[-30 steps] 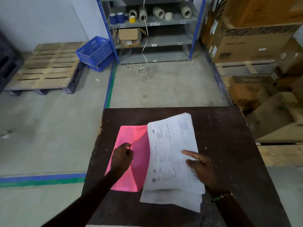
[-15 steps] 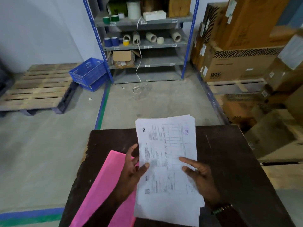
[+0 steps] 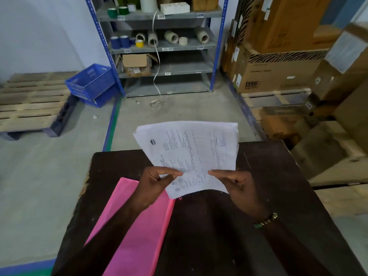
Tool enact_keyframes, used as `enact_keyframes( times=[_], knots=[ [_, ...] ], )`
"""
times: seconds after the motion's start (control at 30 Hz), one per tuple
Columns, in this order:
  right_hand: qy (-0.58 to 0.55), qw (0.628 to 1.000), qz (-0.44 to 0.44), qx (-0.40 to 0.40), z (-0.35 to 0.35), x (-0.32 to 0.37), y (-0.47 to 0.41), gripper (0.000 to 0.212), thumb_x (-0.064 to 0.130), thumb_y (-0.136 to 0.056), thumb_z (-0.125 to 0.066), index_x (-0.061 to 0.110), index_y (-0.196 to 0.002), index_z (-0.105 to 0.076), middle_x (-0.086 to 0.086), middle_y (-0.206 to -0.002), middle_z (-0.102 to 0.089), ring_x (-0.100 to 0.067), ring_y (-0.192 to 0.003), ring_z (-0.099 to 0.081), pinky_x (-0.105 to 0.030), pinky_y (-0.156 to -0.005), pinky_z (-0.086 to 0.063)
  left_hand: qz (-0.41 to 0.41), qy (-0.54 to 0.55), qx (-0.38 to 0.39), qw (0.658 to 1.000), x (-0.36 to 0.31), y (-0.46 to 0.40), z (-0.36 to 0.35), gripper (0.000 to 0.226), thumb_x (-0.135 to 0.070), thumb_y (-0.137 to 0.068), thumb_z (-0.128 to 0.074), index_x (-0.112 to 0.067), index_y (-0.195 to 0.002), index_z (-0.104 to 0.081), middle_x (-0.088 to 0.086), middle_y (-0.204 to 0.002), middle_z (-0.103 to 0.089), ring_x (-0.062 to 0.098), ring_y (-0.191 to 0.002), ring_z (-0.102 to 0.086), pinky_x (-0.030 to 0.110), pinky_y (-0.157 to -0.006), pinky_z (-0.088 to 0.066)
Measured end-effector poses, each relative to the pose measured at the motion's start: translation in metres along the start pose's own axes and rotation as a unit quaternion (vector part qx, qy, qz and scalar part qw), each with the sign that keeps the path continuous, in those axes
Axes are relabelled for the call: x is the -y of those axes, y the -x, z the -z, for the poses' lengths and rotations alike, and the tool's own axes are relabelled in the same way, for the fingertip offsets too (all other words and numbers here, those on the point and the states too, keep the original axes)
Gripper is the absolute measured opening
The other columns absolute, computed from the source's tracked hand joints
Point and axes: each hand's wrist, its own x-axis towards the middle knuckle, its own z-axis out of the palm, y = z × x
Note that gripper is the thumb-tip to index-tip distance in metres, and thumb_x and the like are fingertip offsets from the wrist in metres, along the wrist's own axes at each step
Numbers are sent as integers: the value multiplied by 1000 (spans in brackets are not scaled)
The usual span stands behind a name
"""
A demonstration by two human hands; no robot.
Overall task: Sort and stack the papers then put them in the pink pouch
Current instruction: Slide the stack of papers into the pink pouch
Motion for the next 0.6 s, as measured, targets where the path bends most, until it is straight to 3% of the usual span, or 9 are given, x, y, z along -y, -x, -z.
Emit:
enact_keyframes(
  times=[0.17, 0.33, 0.47, 0.53, 0.6],
  knots=[
    [81, 992, 80, -62, -11, -42, 0, 35, -18, -93, -66, 4, -116, -80, -4, -131, -74, -15, -127, -68, -36, -97, -62, -81, -46, -5, 996, 27, -12, -18, 28, 11, -92, -64, -10, -97, -81, -5, -123, -74, 12, -121, -67, 26, -89, -58],
    [26, 990, 100, -101, -19, -70, 0, 33, -20, -93, -64, -3, -118, -76, 3, -137, -71, -15, -133, -64, -34, -97, -62, -123, -64, 12, 990, 46, -22, -24, 27, 5, -95, -64, -6, -117, -76, -11, -136, -67, 9, -132, -58, 24, -95, -55],
    [100, 992, 75, -31, -9, -98, 3, 38, 0, -101, -64, 15, -136, -71, -5, -151, -58, -16, -146, -50, -40, -106, -57, -127, -166, 80, 975, 84, -27, -15, 44, -4, -98, -65, -18, -140, -61, -8, -159, -41, 12, -148, -37, 39, -111, -49],
    [155, 984, 83, 4, -3, -108, 8, 37, 13, -105, -61, 26, -139, -68, -8, -150, -57, -20, -145, -50, -44, -107, -57, -107, -203, 82, 970, 101, -23, -11, 42, -7, -99, -64, -24, -137, -63, -10, -156, -42, 10, -147, -38, 45, -114, -46],
    [155, 984, 84, 4, 2, -109, 11, 34, 22, -105, -59, 23, -137, -70, -5, -148, -59, -18, -142, -54, -39, -107, -57, -97, -190, 68, 975, 104, -20, -13, 37, -5, -98, -64, -24, -129, -70, -15, -148, -50, 9, -142, -46, 45, -110, -49]
  ],
)
